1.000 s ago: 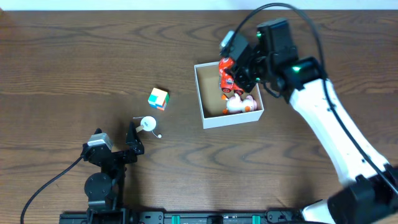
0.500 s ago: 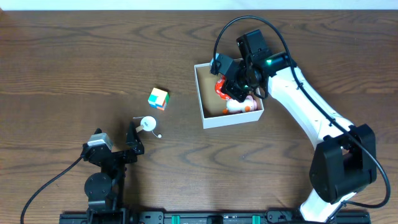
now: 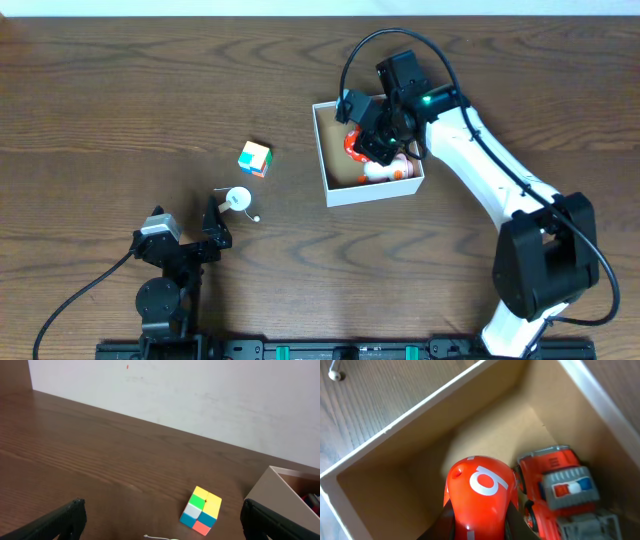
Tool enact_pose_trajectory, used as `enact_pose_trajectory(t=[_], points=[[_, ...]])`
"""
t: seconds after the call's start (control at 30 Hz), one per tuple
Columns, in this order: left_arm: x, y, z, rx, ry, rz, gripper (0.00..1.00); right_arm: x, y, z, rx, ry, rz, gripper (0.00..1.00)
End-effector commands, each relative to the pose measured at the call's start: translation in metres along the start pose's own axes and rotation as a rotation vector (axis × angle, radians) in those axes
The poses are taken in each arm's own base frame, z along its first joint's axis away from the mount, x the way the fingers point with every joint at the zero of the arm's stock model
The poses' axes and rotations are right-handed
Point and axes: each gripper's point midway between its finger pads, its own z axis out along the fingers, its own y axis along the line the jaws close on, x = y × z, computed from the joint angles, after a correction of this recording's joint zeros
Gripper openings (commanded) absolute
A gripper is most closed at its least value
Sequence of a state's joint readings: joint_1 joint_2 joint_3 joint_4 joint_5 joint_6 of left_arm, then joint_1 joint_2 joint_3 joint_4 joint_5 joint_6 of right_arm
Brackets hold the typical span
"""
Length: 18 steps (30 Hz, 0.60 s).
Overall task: Pack container
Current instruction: 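Carry the red ball over the box and lower it inside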
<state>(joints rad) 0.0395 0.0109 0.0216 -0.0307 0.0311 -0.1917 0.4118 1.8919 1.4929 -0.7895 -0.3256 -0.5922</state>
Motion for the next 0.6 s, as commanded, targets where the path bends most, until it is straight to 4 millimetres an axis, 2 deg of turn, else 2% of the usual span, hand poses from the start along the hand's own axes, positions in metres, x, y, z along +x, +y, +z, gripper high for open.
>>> enact_pose_trajectory(t=[0.0, 0.3, 0.57], points=[[0.015, 0.006, 0.001, -0.022, 0.045, -0.008, 0.98, -0.006, 0.017, 0.01, -0.036, -0.002, -0.046, 0.01], [0.015, 0.006, 0.001, -0.022, 0.045, -0.008, 0.98, -0.013, 0.032, 0.014, -0.054, 0.0, -0.071, 0.01], [0.015, 0.006, 0.001, -0.022, 0.045, -0.008, 0.98, -0.006, 0.039, 0.017, -0.08, 0.025, -0.04, 0.01]])
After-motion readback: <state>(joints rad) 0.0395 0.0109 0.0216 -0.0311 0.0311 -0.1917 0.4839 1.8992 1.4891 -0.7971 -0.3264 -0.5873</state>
